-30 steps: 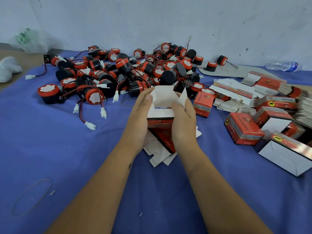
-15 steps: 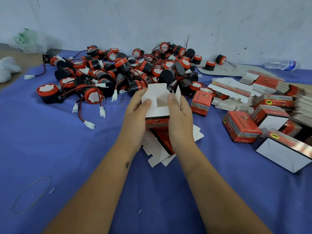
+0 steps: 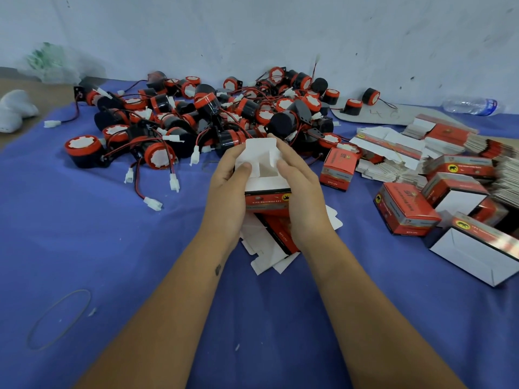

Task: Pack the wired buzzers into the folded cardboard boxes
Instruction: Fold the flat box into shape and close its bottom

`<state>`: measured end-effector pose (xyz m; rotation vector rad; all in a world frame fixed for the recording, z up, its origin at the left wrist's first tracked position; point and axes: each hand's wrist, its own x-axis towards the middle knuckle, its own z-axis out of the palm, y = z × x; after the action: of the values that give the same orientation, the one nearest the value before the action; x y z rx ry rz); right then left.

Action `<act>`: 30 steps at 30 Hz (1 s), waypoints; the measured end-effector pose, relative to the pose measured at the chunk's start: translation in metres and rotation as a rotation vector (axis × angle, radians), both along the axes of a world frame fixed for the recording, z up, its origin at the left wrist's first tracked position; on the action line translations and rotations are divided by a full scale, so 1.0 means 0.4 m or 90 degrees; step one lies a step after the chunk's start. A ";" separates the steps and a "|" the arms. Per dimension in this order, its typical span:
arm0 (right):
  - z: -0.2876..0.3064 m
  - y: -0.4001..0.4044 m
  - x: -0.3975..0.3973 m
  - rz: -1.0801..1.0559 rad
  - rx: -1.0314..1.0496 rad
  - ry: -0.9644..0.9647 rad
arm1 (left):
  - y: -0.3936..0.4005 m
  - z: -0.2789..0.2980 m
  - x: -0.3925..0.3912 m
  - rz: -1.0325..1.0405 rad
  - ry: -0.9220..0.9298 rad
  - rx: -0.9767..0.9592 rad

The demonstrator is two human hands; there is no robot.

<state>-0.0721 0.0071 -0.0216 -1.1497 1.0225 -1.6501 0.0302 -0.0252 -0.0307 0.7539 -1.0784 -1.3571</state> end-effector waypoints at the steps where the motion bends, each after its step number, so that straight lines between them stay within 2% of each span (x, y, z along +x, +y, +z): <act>1: 0.002 0.001 0.001 -0.006 0.014 -0.019 | 0.003 0.001 -0.001 0.001 0.010 -0.001; 5: -0.001 0.008 0.006 -0.048 -0.016 0.021 | 0.008 -0.001 -0.003 -0.006 0.008 -0.053; 8: 0.002 0.012 0.000 -0.038 0.003 -0.004 | 0.006 0.002 0.001 -0.065 0.027 -0.029; 13: 0.009 0.011 -0.024 -0.101 0.033 0.052 | -0.004 0.010 0.017 -0.030 -0.063 -0.058; 18: 0.018 0.010 -0.033 -0.155 0.010 0.173 | 0.009 0.020 0.014 0.017 -0.079 -0.098; 25: 0.022 0.016 -0.019 -0.227 -0.021 0.308 | 0.024 0.026 0.012 0.066 -0.170 -0.200; 30: 0.018 0.017 -0.011 -0.286 -0.055 0.364 | 0.020 0.024 0.017 0.059 -0.151 -0.219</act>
<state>-0.0764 0.0139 -0.0146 -1.5855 1.6796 -1.7523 0.0370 -0.0172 -0.0210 0.7078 -1.4032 -0.9849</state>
